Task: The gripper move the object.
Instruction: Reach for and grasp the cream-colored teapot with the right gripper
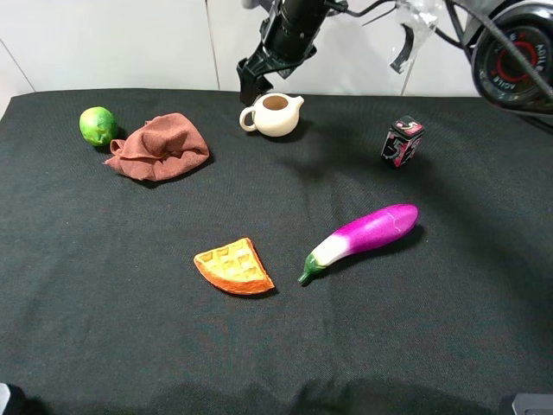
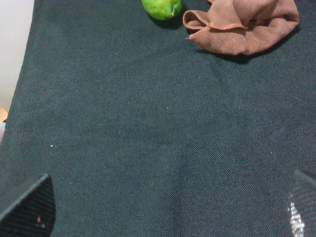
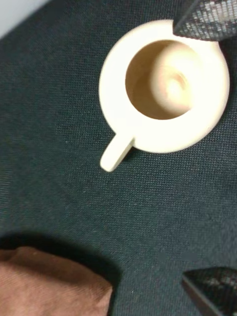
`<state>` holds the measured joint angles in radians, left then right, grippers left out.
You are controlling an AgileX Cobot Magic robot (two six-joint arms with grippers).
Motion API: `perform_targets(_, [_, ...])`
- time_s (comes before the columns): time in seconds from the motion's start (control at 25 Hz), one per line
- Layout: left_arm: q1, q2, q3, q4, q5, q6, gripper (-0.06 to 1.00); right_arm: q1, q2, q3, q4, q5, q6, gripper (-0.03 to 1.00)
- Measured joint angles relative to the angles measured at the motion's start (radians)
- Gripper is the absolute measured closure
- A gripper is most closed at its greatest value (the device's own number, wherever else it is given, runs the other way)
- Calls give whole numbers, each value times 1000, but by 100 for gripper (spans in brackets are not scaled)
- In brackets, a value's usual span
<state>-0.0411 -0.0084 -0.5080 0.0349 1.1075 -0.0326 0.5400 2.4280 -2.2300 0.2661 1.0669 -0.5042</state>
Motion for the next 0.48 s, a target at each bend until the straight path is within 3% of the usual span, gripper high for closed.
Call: perform_targets(0.48, [0, 0, 0, 0, 0, 0, -5, 0, 53, -5, -2, -51, -16, 27])
